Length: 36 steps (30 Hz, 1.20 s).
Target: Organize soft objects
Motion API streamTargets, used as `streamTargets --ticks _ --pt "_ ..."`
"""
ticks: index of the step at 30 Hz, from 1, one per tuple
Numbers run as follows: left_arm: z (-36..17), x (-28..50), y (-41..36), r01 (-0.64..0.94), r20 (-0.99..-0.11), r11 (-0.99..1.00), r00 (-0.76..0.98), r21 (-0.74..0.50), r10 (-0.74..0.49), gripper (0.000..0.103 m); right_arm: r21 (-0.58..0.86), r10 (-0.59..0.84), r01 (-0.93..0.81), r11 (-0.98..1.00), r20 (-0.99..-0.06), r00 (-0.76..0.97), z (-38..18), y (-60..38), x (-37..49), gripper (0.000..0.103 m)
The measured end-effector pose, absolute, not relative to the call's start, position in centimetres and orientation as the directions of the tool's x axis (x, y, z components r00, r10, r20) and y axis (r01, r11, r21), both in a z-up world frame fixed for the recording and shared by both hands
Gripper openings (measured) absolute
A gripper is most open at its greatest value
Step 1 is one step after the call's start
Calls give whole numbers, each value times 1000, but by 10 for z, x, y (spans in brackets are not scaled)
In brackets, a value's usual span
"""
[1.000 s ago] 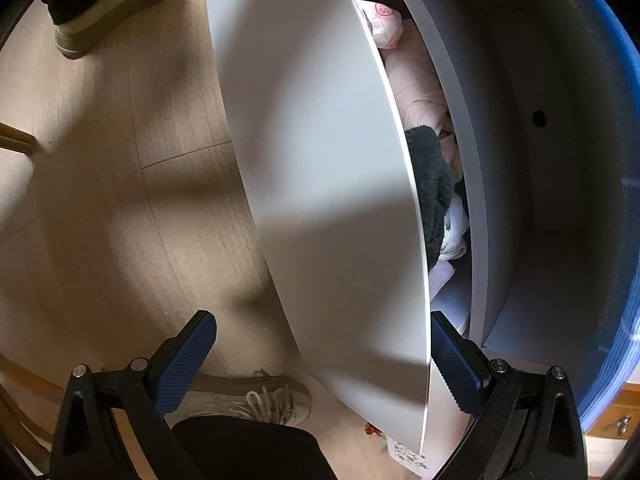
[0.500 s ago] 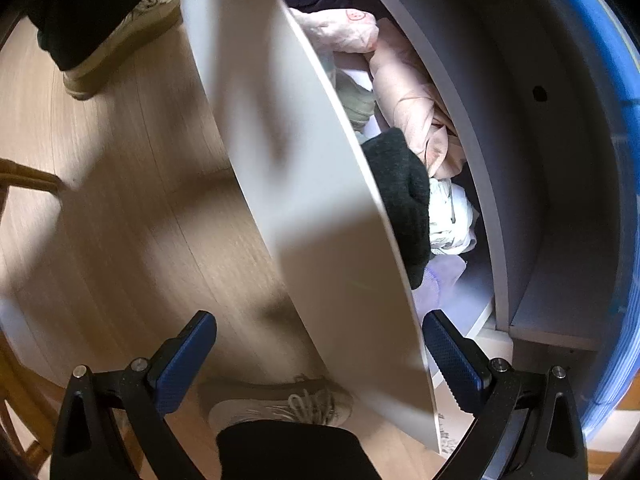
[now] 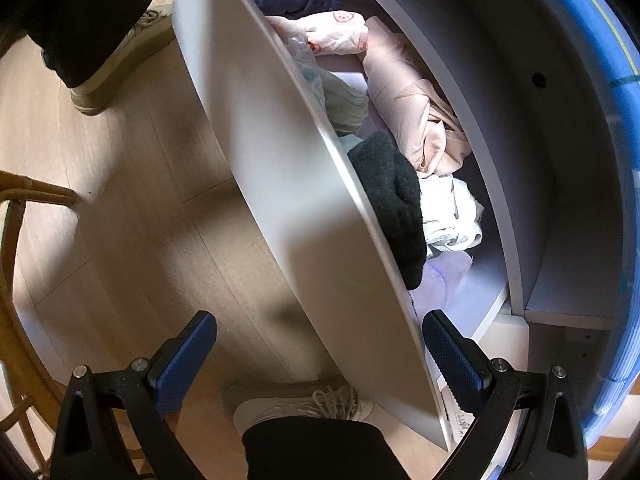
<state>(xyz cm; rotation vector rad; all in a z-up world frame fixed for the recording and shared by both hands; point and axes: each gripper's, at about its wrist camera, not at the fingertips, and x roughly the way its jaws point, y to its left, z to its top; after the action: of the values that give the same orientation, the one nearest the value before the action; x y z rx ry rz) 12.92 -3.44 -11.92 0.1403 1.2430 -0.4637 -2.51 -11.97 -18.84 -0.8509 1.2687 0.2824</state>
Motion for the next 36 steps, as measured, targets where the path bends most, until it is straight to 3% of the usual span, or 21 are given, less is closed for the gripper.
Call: streamTargets --ticks 6,11,29,30,33,34,36 --pt "-145 147 -18 280 -950 945 210 -168 -231 99 -346 -216 -559 753 -934 286 -178 -120 -24 103" --pt "-150 143 -28 347 -958 934 226 -88 -174 99 -345 -214 -557 756 -934 287 -168 -110 -31 103" --pt "-140 139 -26 418 -963 904 192 -94 -188 100 -273 -153 -583 765 -957 248 -163 -120 -43 103" --pt "-141 135 -29 446 -968 893 194 -59 -161 99 -264 -142 -580 771 -959 247 -162 -121 -42 103" --pt "-163 108 -56 607 -943 739 309 294 122 98 -211 -90 -552 807 -967 239 -155 -125 -36 103" --pt "-166 105 -59 615 -937 722 322 317 137 98 -204 -83 -546 812 -968 237 -155 -125 -35 103" --pt "-157 106 -59 615 -951 753 306 234 45 98 -200 -83 -537 820 -969 234 -155 -126 -33 103"
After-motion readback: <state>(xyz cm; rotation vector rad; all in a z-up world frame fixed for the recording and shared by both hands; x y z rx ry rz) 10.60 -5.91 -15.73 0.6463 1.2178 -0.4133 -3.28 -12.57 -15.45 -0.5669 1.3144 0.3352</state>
